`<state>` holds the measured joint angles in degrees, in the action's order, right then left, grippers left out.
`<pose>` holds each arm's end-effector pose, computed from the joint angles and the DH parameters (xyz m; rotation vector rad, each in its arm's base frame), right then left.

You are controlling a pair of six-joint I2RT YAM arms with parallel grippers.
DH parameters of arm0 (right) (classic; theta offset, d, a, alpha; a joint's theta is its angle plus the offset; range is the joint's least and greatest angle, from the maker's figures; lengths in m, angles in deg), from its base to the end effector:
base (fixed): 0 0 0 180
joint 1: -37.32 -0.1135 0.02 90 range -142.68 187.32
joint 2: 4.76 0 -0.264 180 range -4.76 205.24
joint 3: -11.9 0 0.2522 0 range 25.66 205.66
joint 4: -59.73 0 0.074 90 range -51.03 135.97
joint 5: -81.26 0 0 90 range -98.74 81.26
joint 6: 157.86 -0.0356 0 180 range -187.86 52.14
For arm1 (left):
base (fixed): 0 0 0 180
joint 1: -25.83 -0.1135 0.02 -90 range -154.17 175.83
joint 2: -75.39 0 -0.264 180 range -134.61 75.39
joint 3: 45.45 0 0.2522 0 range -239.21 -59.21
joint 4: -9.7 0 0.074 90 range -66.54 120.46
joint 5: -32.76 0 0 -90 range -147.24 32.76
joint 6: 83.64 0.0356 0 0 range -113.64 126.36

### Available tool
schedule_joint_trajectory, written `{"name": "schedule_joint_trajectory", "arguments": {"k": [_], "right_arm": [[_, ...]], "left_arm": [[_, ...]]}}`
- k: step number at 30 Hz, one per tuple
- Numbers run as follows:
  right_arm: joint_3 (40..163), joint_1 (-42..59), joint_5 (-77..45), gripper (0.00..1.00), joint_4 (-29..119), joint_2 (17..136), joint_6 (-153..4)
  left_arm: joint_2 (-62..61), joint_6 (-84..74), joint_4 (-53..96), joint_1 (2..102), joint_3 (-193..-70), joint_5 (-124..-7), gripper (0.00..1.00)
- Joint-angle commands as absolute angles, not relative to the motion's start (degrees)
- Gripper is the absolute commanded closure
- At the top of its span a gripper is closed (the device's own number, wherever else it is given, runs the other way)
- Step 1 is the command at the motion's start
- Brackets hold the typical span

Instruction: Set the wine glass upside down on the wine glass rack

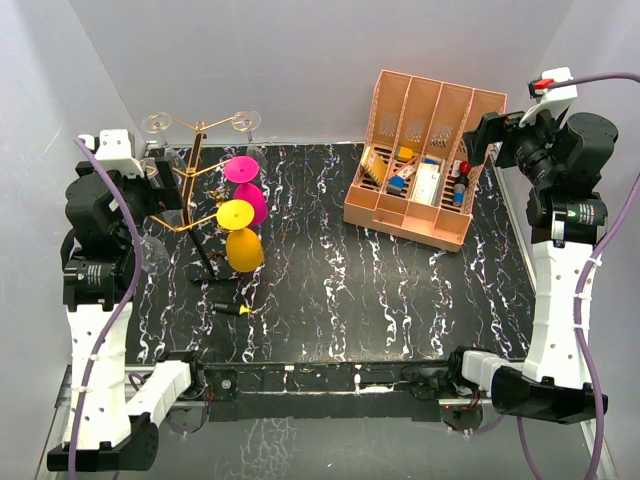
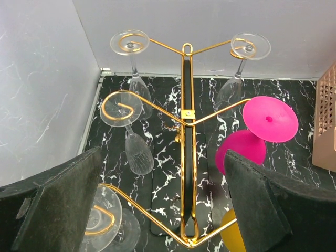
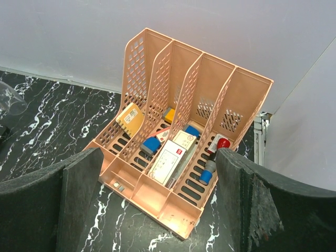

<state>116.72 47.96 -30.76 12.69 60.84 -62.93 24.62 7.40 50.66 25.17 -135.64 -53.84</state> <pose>0.2111 -0.0261 0.4988 -0.2004 1.6870 0.1250 0.1573 0.0039 0.4752 -0.0409 1.5975 0.0705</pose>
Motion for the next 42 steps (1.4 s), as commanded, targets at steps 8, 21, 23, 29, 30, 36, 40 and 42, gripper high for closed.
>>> {"name": "schedule_joint_trajectory", "arguments": {"k": [8,21,23,29,30,36,40,42], "right_arm": [[117.25,48.27,-30.37,0.01,14.37,59.56,-61.94],[116.81,48.22,-30.13,0.01,14.58,59.61,-62.20],[116.71,48.23,-30.27,0.01,14.62,59.87,-62.22],[116.46,48.22,-30.74,0.01,14.94,60.69,-62.68],[116.38,48.27,-30.79,0.02,15.02,60.77,-62.74],[115.23,48.22,-31.12,0.02,16.03,61.37,-63.30],[114.60,48.22,-31.31,0.02,16.48,61.56,-63.47],[114.28,48.24,-31.49,0.02,16.76,61.59,-63.60]], "left_arm": [[24.73,6.60,52.69,24.93,-139.50,-54.87,0.03],[24.65,6.49,52.57,25.00,-139.49,-53.17,0.03],[24.40,6.49,52.45,24.96,-139.37,-52.95,0.03],[23.23,6.45,52.38,25.22,-139.85,-52.58,0.03],[23.19,6.43,52.38,25.22,-139.81,-52.54,0.03],[23.11,6.62,51.97,25.23,-139.36,-51.73,0.03],[22.97,6.60,51.95,25.22,-139.46,-51.63,0.03],[22.98,6.70,51.87,25.24,-139.41,-51.58,0.03]]}}
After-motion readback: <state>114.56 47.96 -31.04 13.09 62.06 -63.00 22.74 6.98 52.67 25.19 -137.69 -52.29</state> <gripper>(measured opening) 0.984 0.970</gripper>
